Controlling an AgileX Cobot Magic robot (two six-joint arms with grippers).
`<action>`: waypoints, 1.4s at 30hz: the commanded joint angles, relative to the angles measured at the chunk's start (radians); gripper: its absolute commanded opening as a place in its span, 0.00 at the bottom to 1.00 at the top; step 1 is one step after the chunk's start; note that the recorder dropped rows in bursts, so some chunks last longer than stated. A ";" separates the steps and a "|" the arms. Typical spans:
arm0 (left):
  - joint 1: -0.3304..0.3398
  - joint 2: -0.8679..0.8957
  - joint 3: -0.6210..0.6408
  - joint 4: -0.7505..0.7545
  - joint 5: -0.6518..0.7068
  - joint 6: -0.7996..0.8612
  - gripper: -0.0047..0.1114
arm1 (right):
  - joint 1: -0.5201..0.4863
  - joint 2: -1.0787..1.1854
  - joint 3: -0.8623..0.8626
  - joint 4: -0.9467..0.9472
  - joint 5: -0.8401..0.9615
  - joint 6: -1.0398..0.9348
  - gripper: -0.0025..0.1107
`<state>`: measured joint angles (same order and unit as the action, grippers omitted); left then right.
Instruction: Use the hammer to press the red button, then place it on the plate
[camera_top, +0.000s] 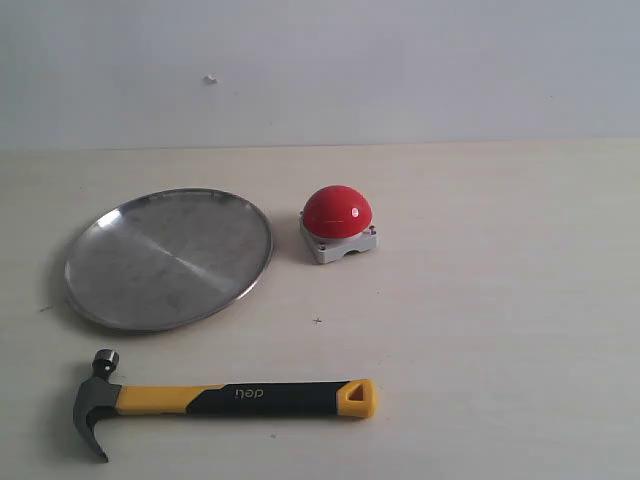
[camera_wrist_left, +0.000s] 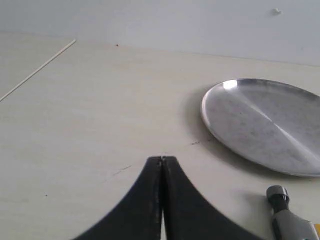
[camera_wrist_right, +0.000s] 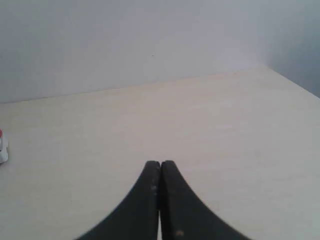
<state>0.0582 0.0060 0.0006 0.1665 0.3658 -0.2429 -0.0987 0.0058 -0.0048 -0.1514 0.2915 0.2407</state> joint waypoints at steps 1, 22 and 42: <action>0.003 -0.006 -0.001 0.004 -0.005 0.003 0.04 | -0.006 -0.006 0.005 -0.004 -0.008 -0.003 0.02; 0.003 -0.006 -0.001 0.004 -0.005 0.003 0.04 | -0.006 -0.006 0.005 0.075 -0.467 0.086 0.02; 0.003 -0.006 -0.001 0.004 -0.005 0.003 0.04 | -0.006 0.296 -0.297 -0.048 -0.637 0.330 0.02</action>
<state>0.0582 0.0060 0.0006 0.1665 0.3658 -0.2429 -0.0987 0.1670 -0.1834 -0.0326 -0.4466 0.4958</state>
